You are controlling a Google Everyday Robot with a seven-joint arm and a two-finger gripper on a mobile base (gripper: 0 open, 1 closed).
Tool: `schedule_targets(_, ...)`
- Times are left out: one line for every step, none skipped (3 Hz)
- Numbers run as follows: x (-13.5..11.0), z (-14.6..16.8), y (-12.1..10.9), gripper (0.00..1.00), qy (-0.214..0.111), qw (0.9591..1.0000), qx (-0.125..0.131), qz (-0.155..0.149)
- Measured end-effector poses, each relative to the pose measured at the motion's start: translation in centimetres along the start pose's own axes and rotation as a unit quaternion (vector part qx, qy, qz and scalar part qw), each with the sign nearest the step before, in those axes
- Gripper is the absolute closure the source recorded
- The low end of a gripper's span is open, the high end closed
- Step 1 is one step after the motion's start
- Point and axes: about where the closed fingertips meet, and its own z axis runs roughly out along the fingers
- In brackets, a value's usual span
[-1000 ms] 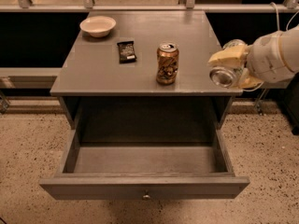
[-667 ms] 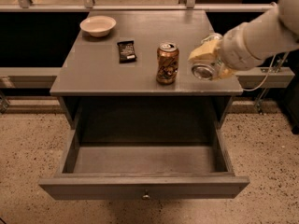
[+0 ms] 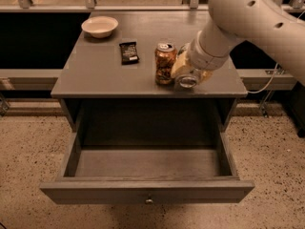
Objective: Pick 7up can from top drawer and place on counter
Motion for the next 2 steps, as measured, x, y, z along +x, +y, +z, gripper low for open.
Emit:
schedule_targets(0.11, 2.12, 0.71, 1.00, -0.034, 0.9978, -0.046, -0.033)
schedule_targets(0.19, 2.90, 1.58, 0.97, -0.055, 0.9951, -0.070, -0.043)
